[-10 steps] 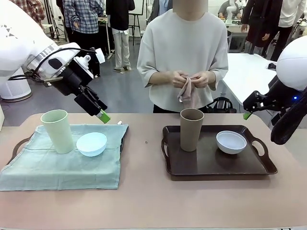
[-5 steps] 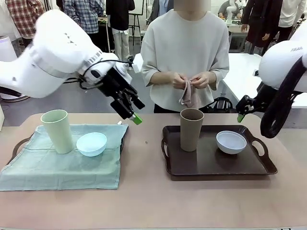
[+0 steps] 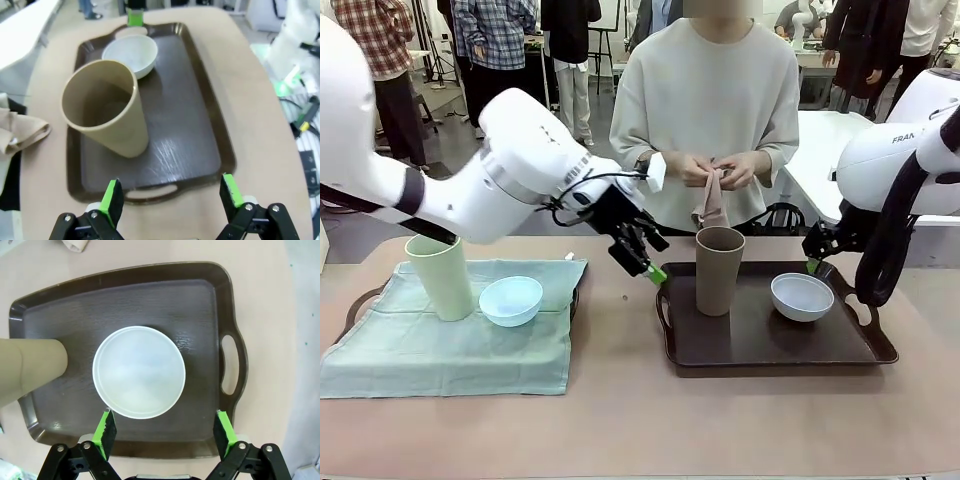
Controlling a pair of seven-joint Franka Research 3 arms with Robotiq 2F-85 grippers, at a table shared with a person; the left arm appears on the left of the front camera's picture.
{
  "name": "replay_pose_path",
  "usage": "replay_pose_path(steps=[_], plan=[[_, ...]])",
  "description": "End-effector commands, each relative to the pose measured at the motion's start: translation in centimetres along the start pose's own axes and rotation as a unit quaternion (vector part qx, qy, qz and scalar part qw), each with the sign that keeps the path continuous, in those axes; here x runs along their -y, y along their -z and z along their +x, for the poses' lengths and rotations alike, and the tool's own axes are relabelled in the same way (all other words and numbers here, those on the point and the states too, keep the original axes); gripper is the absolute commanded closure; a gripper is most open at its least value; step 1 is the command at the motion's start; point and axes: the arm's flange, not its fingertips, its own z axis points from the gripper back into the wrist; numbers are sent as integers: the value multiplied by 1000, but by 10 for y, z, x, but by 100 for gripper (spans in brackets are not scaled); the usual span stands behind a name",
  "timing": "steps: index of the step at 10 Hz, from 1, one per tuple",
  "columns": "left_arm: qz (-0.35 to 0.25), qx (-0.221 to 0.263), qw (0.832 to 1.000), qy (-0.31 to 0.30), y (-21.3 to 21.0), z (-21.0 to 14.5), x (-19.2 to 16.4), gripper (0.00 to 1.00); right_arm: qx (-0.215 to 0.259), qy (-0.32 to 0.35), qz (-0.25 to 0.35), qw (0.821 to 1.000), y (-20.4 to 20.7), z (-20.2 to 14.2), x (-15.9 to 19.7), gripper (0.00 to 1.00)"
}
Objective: Set up a tray with a mat and arrange the tableware.
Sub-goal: Pick up the Picnic Bowl and Reusable plastic cup from the Handle tray in front of the human's position and hold them in the air.
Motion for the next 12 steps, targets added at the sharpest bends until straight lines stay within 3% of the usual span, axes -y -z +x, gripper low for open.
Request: replay_pose_path(steps=[1,7,12], plan=[[22,28,999,-6,22,3,-12,0,6,-8,9,1000,14,-1,3,0],[29,16,999,-35,23,5,-18,0,-3,-1,4,1000,14,-1,4,0],[25,21,999,-23,31,1,-25,0,-3,1,4,1000,13,0,6,0]])
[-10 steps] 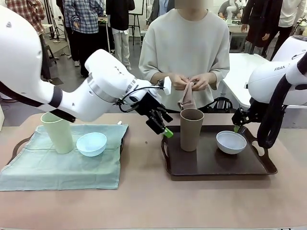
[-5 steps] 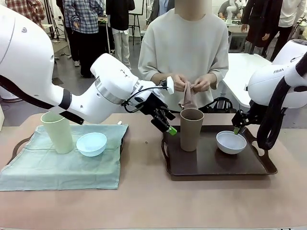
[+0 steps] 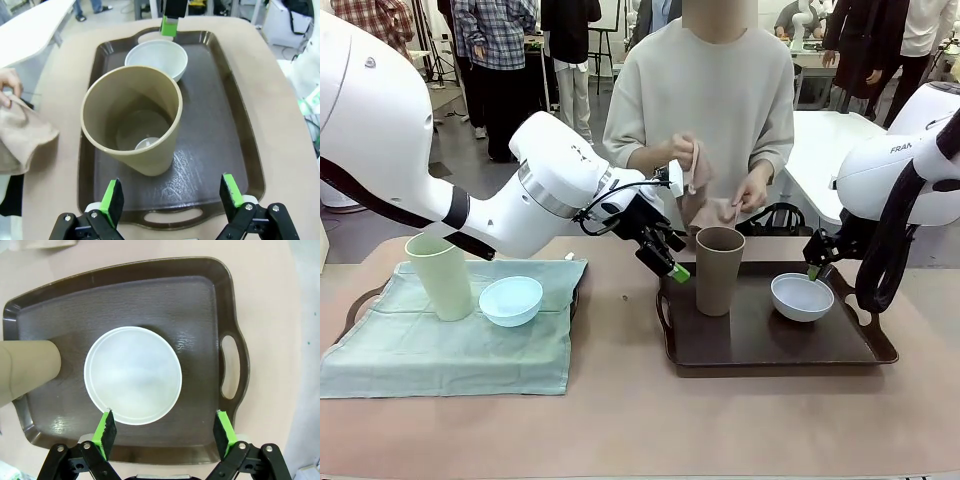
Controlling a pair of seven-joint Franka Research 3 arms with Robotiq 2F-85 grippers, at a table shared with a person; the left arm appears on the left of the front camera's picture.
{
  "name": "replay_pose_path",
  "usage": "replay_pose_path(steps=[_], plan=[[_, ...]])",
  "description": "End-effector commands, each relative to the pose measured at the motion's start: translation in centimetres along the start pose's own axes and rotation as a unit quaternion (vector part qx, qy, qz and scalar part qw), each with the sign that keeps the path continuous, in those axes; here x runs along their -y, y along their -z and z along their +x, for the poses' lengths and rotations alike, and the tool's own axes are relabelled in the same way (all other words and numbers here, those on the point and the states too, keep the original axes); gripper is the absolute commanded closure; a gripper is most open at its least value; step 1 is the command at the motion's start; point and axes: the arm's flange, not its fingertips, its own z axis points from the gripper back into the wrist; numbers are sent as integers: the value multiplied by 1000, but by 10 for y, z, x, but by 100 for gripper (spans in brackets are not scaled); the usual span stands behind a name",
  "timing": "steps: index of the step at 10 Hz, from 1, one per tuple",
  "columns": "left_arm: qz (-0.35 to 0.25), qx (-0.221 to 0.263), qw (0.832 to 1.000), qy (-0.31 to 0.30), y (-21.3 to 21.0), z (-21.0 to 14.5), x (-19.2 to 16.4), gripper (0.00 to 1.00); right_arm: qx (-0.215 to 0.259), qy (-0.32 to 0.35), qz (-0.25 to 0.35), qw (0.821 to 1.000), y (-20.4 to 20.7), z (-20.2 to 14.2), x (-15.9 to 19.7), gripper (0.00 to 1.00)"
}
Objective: Set up a tray with a mat and arrange the tableware.
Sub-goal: Pick up the Picnic Bowl and Reusable plastic cup from the Handle tray in front of the human's position and hold them in the air.
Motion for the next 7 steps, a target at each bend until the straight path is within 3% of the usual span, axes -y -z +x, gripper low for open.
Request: replay_pose_path(steps=[1,5,7], plan=[[-8,14,1000,7,8,-4,-5,0,-7,-7,-12,1000,12,5,-2,0],[-12,29,999,44,41,-4,-23,0,-11,-6,-29,999,34,5,-12,0],[-27,31,999,35,51,-9,-31,0,-13,-7,-28,999,40,8,-13,0]])
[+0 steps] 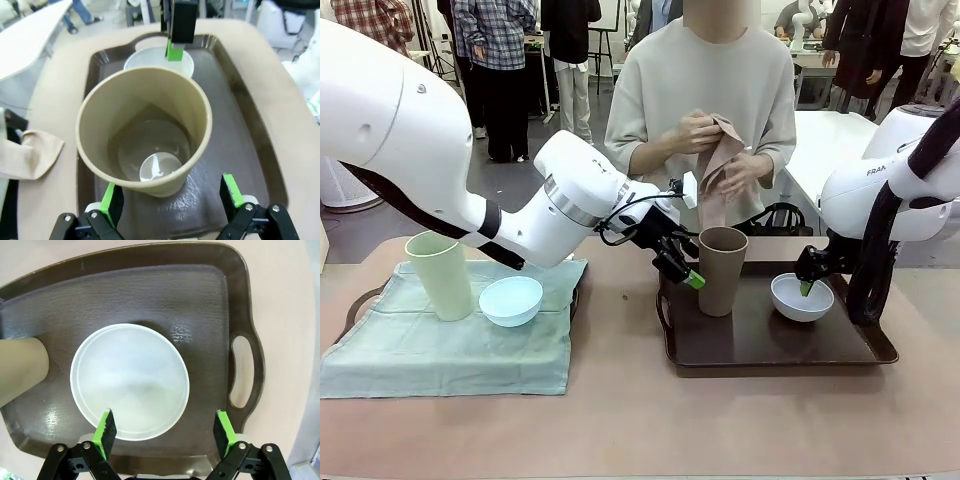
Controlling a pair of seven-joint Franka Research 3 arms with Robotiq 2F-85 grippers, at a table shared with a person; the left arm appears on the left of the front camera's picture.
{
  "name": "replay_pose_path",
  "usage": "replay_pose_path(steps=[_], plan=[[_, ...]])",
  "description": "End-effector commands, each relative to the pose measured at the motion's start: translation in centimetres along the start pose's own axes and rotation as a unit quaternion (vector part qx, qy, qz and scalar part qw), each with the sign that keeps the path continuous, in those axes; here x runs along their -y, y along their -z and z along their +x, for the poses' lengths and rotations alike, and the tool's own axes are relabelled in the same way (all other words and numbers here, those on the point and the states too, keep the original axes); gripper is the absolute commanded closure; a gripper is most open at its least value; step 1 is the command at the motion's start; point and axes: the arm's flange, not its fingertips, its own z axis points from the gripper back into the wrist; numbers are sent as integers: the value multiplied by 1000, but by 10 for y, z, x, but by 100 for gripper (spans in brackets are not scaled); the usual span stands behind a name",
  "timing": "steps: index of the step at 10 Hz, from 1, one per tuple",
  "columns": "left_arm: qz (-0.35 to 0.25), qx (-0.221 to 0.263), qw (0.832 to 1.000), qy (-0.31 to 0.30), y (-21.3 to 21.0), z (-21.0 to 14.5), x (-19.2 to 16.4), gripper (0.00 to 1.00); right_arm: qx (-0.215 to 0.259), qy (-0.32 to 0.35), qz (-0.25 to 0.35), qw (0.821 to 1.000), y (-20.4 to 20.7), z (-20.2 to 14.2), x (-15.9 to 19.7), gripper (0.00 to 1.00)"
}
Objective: Set up a tray with a mat and arrange the tableware.
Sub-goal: Pick up the Picnic Bowl and Reusable plastic cup from the Handle tray in front of the human's position and hold them in the air.
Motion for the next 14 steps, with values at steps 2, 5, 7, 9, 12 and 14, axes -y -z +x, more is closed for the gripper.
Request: replay_pose_path(steps=[2,5,7,9,12,14], plan=[[-10,5,1000,1,9,-11,-9,0,6,8,-10,1000,9,10,-2,0],[-14,14,1000,-5,25,-20,-16,0,1,2,-5,1000,17,14,-4,0],[-4,39,999,3,39,-24,-20,0,0,0,0,1000,21,16,-2,0],[-5,46,999,9,53,-22,-21,0,-2,-1,1,1000,25,18,0,0],[-26,38,999,9,78,-21,-21,0,-7,-2,12,1000,30,20,5,0],[-28,47,998,6,82,-23,-20,57,-13,-13,11,1000,33,20,7,58]])
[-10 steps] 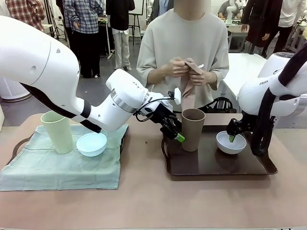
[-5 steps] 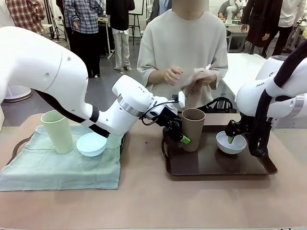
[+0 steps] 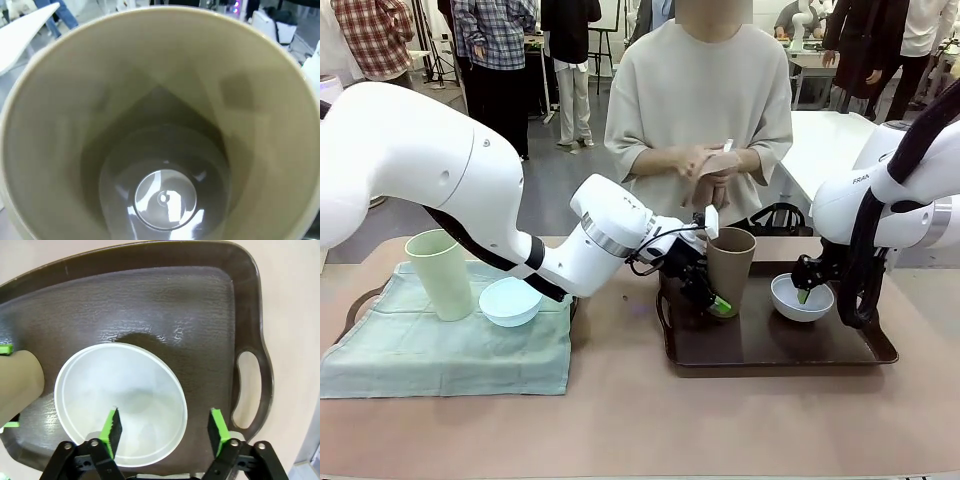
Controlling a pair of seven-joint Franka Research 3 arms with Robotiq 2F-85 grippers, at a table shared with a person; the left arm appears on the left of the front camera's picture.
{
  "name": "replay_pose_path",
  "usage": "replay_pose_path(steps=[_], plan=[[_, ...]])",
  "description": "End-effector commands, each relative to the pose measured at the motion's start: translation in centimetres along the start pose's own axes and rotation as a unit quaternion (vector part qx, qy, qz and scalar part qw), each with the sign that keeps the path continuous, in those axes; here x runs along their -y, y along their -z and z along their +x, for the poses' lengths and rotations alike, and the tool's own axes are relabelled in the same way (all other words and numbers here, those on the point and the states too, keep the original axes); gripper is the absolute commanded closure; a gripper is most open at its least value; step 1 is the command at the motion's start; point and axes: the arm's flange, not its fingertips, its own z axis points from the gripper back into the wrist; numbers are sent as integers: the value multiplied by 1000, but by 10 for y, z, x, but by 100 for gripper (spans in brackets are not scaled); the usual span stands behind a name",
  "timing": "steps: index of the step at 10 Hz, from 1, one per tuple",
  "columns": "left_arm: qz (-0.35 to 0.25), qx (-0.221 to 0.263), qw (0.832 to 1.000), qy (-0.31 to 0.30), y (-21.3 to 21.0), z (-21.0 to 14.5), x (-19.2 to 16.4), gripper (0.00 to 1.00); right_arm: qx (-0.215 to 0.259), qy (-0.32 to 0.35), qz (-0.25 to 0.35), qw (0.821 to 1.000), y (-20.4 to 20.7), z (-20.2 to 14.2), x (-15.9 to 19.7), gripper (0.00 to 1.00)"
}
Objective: Set up a tray with a mat and arrange the tableware.
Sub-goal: Pick up the Picnic Bowl and Reusable plastic cup from the Handle tray in front of the human's position and hold them in the air.
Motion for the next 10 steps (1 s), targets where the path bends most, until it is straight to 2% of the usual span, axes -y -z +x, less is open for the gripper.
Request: replay_pose_path(steps=[1,2,3,4,5,6,7,8,9,10], plan=[[10,14,1000,14,-4,2,-3,57,4,-12,10,1000,3,7,2,100],[13,17,1000,12,-9,2,-2,100,4,-12,11,1000,4,7,2,100],[14,18,1000,11,-11,2,-1,63,5,-13,10,1000,3,7,1,100],[14,20,1000,11,-13,3,-1,100,6,-14,9,1000,3,7,1,85],[15,23,1000,11,-14,3,0,100,6,-14,6,1000,3,6,1,95],[16,24,1000,11,-17,3,1,100,5,-14,2,1000,3,6,1,100],[15,24,1000,11,-18,3,1,78,7,-13,-2,1000,2,6,1,100],[15,23,1000,10,-19,4,2,79,8,-13,-5,1000,2,6,1,100],[13,19,1000,7,-22,8,7,100,10,-10,-9,1000,-2,4,-1,100],[4,11,1000,1,-31,18,16,37,-8,-7,-4,1000,-13,3,-2,96]])
